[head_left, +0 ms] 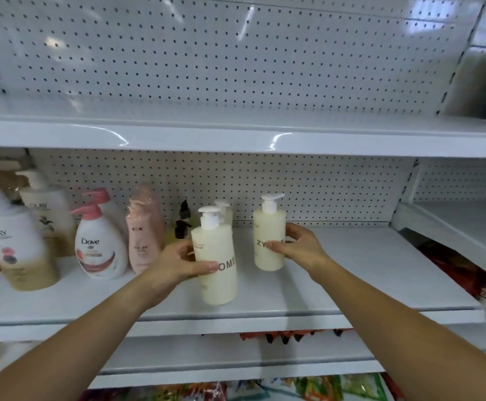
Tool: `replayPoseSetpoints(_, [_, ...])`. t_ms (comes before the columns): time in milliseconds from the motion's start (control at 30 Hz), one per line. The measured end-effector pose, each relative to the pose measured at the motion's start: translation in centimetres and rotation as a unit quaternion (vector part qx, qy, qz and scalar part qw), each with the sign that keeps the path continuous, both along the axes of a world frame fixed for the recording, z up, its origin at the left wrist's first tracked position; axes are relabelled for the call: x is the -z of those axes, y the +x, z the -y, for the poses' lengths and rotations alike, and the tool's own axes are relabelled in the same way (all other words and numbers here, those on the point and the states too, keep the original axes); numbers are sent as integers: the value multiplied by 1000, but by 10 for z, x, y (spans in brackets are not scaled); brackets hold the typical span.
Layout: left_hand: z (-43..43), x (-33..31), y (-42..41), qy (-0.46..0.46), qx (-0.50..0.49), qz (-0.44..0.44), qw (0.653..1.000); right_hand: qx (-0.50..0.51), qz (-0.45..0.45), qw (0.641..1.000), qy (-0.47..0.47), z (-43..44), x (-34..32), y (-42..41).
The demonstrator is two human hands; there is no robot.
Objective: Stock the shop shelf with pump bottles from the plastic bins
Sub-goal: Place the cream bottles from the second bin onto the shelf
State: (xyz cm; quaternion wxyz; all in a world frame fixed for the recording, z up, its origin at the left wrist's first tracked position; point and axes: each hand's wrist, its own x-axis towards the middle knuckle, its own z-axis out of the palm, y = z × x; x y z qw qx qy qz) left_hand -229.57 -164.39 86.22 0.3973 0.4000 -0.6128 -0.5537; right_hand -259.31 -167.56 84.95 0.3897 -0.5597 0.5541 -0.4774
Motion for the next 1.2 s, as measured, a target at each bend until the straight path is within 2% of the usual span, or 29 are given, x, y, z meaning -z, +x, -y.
replayPoseSetpoints(500, [23,16,-1,19,-42,39,998,-27,6,999,24,70,32,14])
replayPoseSetpoints(800, [40,20,5,22,-26,57,998,-32,3,999,39,115,41,21])
replayPoseSetpoints(1067, [47,23,8,18,-22,39,999,-41,20,998,48,134,60,27])
replayPoseSetpoints(1200, [47,24,7,15,-16,42,999,-63,-2,997,49,133,55,21])
